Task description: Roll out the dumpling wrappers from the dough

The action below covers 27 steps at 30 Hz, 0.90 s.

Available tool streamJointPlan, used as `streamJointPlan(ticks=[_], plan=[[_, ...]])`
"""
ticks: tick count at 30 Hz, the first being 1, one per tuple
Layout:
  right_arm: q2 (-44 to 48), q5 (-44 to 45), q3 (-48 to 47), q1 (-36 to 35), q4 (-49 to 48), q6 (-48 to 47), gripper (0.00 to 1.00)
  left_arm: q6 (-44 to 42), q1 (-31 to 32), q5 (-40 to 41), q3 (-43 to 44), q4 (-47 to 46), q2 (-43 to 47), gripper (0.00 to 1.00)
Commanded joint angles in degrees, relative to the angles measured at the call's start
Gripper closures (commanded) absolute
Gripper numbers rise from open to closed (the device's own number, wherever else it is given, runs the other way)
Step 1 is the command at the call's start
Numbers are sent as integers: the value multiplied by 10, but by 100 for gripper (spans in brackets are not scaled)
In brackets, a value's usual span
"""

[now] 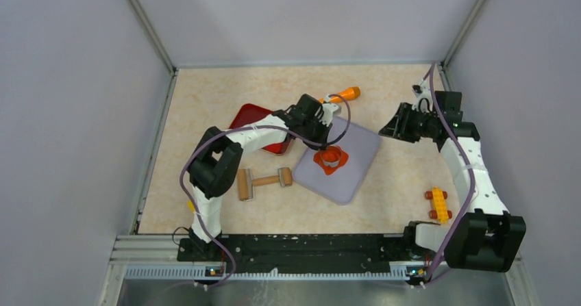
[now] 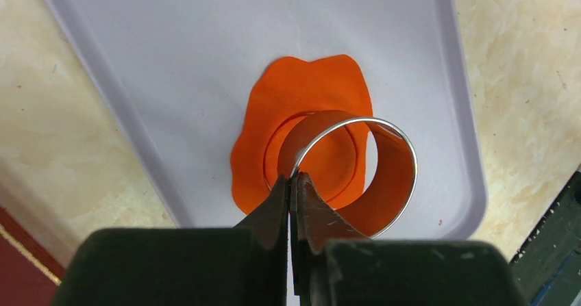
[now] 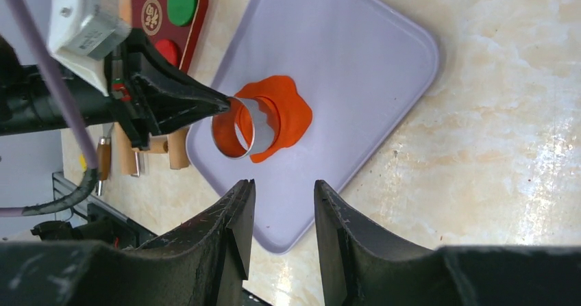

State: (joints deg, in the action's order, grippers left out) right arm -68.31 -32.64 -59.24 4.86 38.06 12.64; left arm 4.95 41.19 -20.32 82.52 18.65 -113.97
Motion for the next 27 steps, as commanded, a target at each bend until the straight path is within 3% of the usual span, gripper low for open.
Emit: streamJointPlan(ticks=[1, 7, 13, 21, 27], plan=[[19, -1, 6, 11, -15, 2, 61, -31, -5, -13, 40, 36, 69, 100], [31, 13, 6, 12, -15, -26, 61, -107, -70, 26, 17, 118, 150, 100], [51, 19, 19, 17, -16, -51, 61, -156, -228, 57, -90, 152, 249, 100], [51, 31, 20, 17, -18, -79, 60, -81, -483, 66, -153, 149, 273, 100], [44, 26, 20, 17, -19, -79, 60, -51, -572, 95, -195, 130, 258, 100]])
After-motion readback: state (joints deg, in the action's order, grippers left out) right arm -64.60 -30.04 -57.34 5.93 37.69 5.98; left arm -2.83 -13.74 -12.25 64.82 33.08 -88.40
